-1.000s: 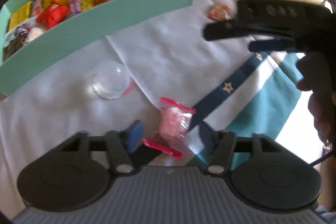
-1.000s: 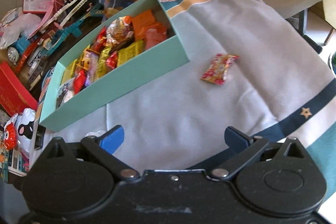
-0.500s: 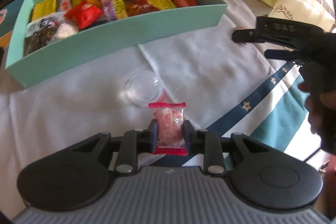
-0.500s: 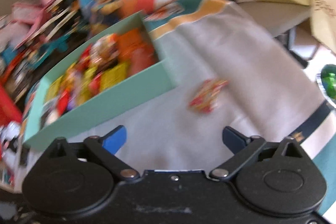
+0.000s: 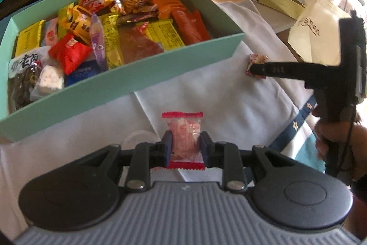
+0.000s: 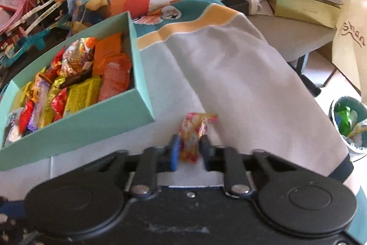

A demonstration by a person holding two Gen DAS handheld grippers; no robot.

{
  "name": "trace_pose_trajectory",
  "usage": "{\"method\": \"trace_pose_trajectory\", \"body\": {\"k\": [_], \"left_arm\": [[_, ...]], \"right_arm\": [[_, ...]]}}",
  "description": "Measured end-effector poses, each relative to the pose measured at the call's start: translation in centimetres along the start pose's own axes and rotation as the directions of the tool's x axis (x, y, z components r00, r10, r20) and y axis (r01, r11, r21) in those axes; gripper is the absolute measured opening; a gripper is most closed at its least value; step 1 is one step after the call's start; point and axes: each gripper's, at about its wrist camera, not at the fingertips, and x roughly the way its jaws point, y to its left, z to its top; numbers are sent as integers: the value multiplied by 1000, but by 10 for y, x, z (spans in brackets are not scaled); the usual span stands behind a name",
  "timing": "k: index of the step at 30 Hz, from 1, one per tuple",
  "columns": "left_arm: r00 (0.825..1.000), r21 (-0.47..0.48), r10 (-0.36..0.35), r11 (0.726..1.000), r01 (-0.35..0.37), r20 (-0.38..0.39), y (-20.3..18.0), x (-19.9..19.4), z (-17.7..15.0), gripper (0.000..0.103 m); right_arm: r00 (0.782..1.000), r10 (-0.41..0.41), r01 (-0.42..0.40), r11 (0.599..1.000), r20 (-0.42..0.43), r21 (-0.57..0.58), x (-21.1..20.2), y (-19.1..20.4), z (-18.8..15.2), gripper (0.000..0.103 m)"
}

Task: Organize snacks
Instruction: 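Grasp red-white candy with right tool while left grasps pink wrapped candy, then drop red-white candy in the box with right tool while left drops pink candy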

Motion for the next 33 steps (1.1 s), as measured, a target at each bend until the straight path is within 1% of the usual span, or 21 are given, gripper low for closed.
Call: {"method": "trace_pose_trajectory", "body": {"k": [3,5,7,9,12,13,15,17,18,20,21,22,23,24,27,28,29,31,33], "left_arm": [[1000,-32,-11,999,11,16,9,-9,5,25],[999,-47,-15,999,18,46,15,-22,9,25],[997,-58,-12,998,17,81,22,-35,15,25],[994,-66,6,998,2,110,29,-43,25,25],[989,-75,55,996,-45,136,39,-45,45,25],[987,-82,68,995,-57,143,43,-45,51,25],[984,-105,86,992,-70,157,53,-45,65,25],[981,-121,100,989,-81,167,60,-44,75,25],[979,-126,109,988,-88,173,63,-45,79,25],[978,-130,103,988,-80,182,67,-46,81,25],[978,-129,97,989,-74,183,69,-47,80,25],[978,-129,96,989,-72,183,69,-46,78,25],[979,-135,94,988,-70,179,71,-44,76,25],[981,-143,89,988,-65,174,72,-41,74,25],[984,-157,77,986,-51,163,72,-36,66,25],[984,-160,75,986,-49,160,72,-36,63,25],[985,-163,74,985,-48,157,73,-35,61,25],[985,-170,77,984,-50,153,75,-35,57,25],[985,-181,83,982,-55,151,78,-36,55,25]], "right_arm": [[999,38,-38,999,-9,-18,-11,4,-1,9],[997,82,-82,996,-10,-35,-24,8,-1,8],[993,119,-118,991,9,-69,-41,13,0,7],[987,158,-155,984,25,-92,-52,19,5,7],[979,198,-193,975,45,-108,-55,31,23,5],[977,208,-201,973,53,-111,-55,35,30,5],[971,229,-219,967,74,-127,-53,45,44,1],[967,240,-226,963,86,-148,-52,54,54,0],[966,246,-231,960,82,-160,-51,56,57,0],[963,269,-259,945,24,-199,-48,54,56,1],[968,252,-244,948,12,-204,-46,50,51,5],[975,223,-219,954,-3,-207,-44,46,43,15],[981,195,-196,963,-24,-186,-39,38,34,29],[983,180,-184,971,-41,-153,-34,33,28,31],[986,140,-147,986,-86,-79,-20,23,9,31],[987,130,-137,989,-93,-63,-16,24,5,34],[988,123,-128,990,-94,-55,-12,25,3,39],[992,85,-91,994,-93,-64,-4,30,0,39],[997,49,-55,994,-66,-93,-4,36,-4,39]]}}
